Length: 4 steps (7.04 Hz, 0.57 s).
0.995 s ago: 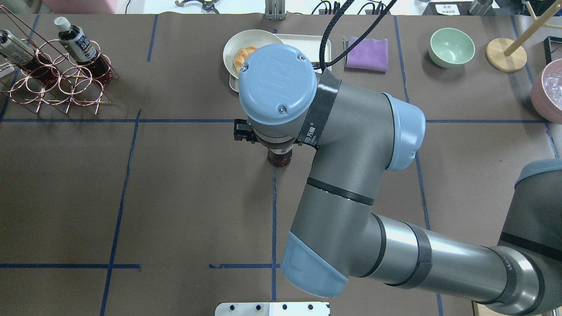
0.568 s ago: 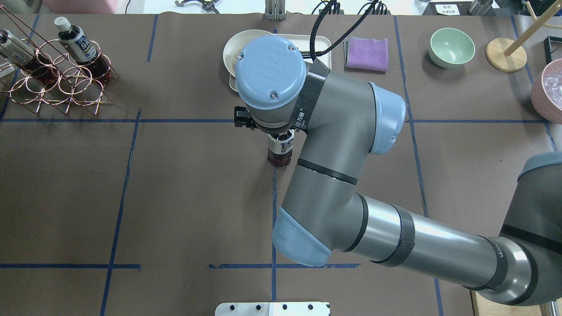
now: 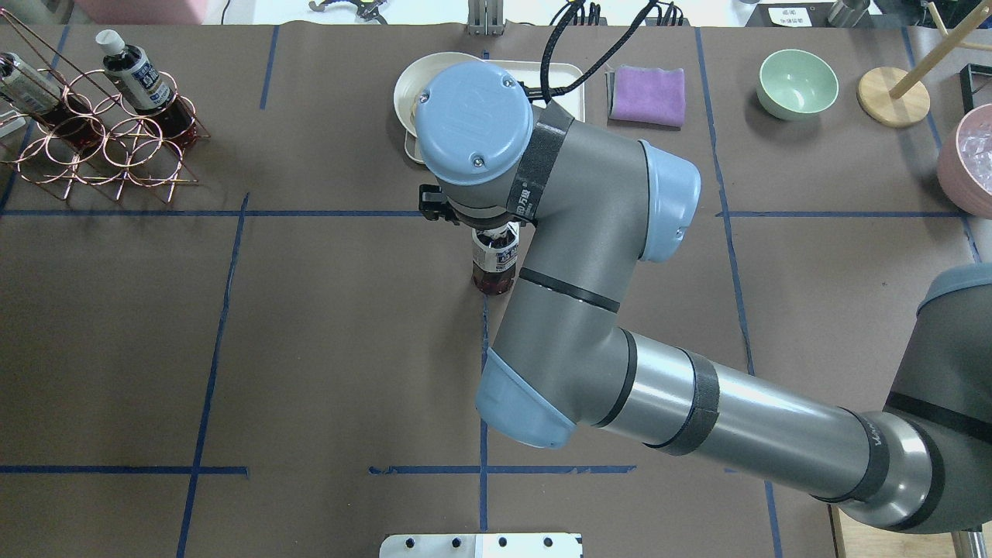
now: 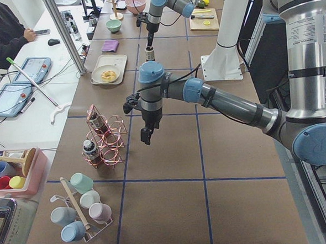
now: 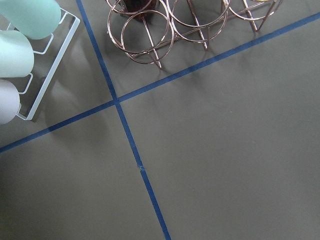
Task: Place tea on tray
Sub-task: 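Lower the right gripper and close it around the tea bottle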
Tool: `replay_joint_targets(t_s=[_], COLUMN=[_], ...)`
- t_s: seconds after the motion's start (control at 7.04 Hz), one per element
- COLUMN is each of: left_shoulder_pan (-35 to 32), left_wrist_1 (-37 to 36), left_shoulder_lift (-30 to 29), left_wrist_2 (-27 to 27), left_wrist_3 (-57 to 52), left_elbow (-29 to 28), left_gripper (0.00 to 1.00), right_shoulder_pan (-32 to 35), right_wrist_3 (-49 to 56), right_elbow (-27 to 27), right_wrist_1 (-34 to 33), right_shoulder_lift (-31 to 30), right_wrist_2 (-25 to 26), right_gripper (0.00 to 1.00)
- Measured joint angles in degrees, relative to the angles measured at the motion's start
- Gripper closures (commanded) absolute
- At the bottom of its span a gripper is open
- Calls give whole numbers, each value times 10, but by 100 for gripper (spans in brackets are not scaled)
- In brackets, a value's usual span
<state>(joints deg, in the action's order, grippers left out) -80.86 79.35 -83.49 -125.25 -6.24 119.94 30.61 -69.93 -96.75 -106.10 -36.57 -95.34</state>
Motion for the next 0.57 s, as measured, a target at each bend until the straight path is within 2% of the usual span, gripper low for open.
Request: replay_joint_targets(t_s=[0.43,0.57], left_shoulder_pan=[0,0], left_wrist_1=[2,2], left_shoulder_lift=[0,0], left_wrist_2=[0,0], left_wrist_3=[0,0], left_elbow=[-1,-1], left_gripper=[0,0], right_shoulder_pan=[2,2], right_wrist_3=[1,0], right_elbow=[5,7], right_wrist_1=[0,1], right_shoulder_lift=[0,0], right_wrist_2=[1,0], right_gripper=[30,37])
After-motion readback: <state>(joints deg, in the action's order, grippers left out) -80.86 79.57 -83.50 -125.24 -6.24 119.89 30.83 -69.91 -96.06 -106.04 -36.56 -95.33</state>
